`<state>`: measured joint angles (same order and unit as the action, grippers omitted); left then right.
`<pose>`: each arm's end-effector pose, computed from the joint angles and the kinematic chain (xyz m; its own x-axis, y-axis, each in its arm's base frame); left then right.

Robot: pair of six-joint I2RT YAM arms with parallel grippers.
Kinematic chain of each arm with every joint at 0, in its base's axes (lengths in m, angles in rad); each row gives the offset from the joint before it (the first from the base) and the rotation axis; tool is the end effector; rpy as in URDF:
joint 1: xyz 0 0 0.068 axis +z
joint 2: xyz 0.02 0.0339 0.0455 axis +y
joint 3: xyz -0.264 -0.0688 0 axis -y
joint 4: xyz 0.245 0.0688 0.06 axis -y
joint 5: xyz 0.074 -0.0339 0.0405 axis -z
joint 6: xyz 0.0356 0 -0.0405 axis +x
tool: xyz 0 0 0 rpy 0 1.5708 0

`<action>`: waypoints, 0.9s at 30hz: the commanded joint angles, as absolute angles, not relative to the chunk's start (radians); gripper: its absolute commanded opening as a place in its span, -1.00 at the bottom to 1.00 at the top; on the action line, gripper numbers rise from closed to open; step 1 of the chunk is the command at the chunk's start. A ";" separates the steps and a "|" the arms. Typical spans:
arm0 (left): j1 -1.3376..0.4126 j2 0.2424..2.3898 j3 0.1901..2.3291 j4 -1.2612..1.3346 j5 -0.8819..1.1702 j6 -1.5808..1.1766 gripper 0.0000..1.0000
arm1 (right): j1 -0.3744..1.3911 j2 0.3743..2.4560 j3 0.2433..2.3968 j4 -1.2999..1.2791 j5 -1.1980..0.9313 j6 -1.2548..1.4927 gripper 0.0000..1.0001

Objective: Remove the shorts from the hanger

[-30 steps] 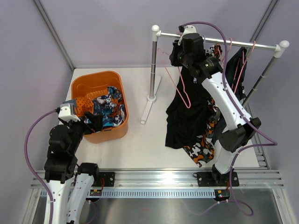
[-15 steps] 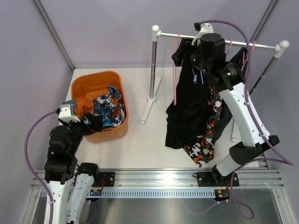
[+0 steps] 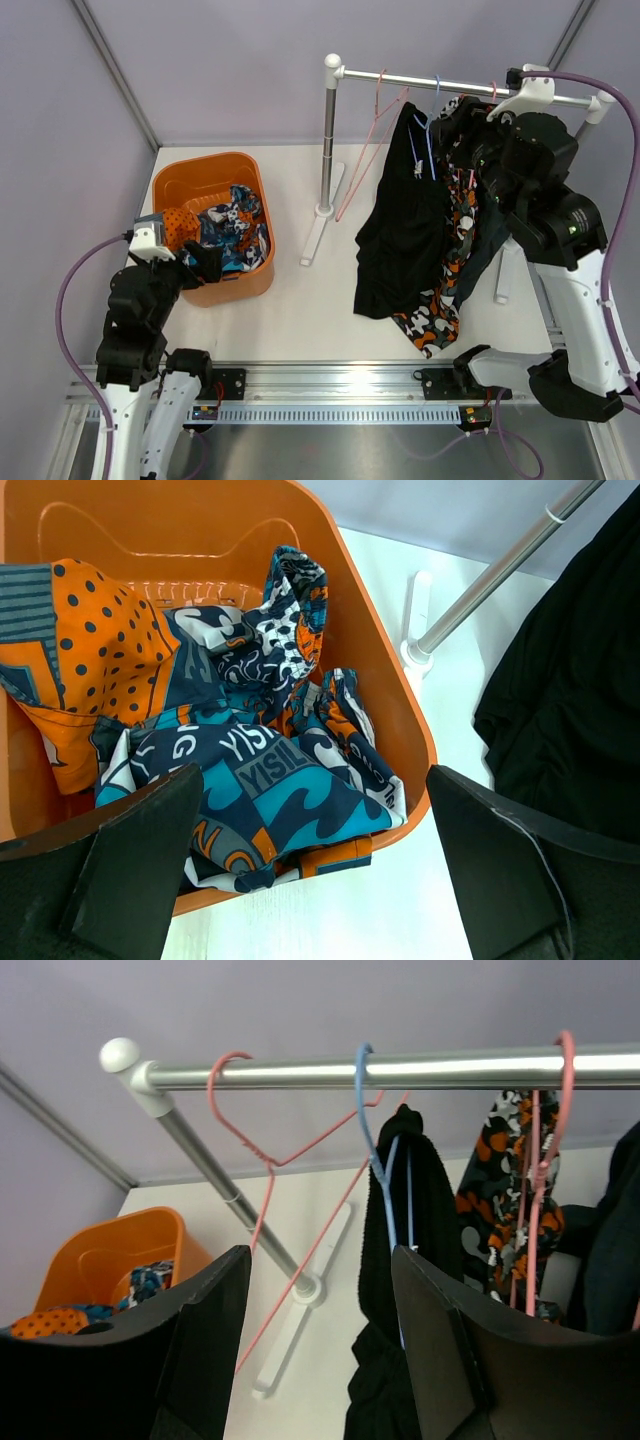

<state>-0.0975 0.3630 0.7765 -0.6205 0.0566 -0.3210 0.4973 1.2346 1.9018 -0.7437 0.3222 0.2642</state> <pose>0.0801 -0.0099 0.3381 -0.2422 -0.2928 -0.9250 0.0800 0.9441 -0.3198 0.1774 0.0834 0.5532 -0.1105 0.2218 -0.9688 -0.1514 0.9596 0.2370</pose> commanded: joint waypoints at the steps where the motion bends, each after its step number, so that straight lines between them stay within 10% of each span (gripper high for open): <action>1: -0.104 0.380 0.773 -0.597 0.058 -0.307 0.98 | 0.499 1.284 1.867 -0.713 0.428 0.215 0.35; 27: -0.129 0.393 0.775 -0.603 0.043 -0.304 0.98 | 0.377 1.601 2.023 -0.701 0.403 0.192 0.21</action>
